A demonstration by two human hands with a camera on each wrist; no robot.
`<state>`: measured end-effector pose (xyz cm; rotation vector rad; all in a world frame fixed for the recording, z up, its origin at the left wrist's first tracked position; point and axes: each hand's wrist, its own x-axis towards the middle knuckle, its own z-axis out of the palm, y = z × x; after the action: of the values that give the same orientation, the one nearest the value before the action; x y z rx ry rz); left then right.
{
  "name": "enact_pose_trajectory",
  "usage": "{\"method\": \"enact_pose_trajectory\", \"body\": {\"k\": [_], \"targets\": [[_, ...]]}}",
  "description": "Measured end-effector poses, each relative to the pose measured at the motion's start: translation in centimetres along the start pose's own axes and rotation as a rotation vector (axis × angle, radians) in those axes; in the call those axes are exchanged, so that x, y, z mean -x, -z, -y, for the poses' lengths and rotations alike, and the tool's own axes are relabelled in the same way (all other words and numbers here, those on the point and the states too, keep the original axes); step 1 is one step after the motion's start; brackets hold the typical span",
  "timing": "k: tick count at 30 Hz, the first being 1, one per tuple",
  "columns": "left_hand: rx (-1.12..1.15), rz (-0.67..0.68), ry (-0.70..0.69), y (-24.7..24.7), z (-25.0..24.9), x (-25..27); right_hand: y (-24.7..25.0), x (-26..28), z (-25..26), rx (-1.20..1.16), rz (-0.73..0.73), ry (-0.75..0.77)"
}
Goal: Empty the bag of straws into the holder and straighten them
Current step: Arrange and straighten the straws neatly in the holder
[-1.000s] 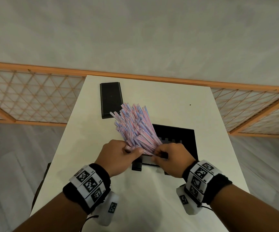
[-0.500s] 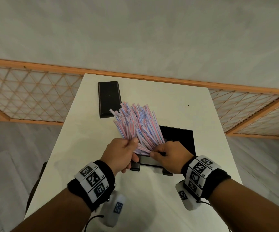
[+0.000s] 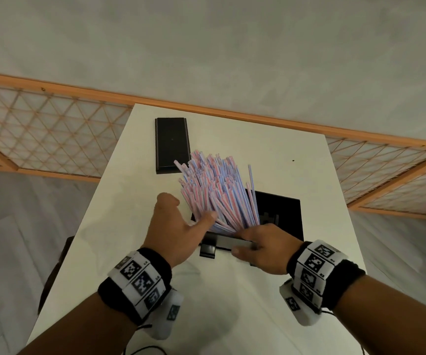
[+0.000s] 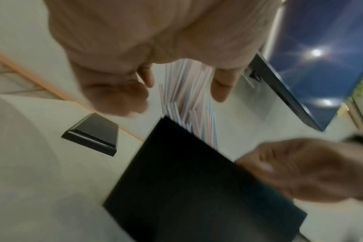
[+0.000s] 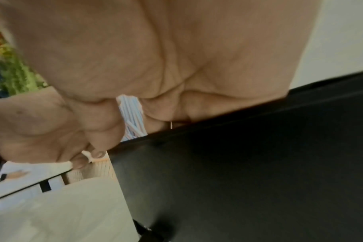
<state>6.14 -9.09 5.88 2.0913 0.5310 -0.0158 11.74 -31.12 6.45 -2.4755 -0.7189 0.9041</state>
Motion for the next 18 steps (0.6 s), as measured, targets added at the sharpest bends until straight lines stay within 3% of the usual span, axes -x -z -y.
{"method": "enact_pose_trajectory", "body": {"k": [4, 9, 12, 14, 18], "targets": [[0.186, 0.084, 0.0, -1.8, 0.8, -1.4, 0.8, -0.7, 0.4, 0.241, 0.011, -0.079], [0.353, 0.278, 0.043, -2.9, 0.6, -1.2, 0.4, -0.6, 1.0, 0.072, 0.013, -0.006], [0.353, 0.291, 0.045, -3.1, 0.8, -1.0, 1.2, -0.6, -0.3, 0.154, -0.081, -0.047], [0.372, 0.306, 0.043, -3.1, 0.7, -1.2, 1.4, -0.6, -0.8, 0.203, -0.06, -0.097], [0.356, 0.317, 0.028, -3.4, 0.6, -1.3, 0.7, -0.6, -0.1, 0.021, 0.004, -0.064]]}}
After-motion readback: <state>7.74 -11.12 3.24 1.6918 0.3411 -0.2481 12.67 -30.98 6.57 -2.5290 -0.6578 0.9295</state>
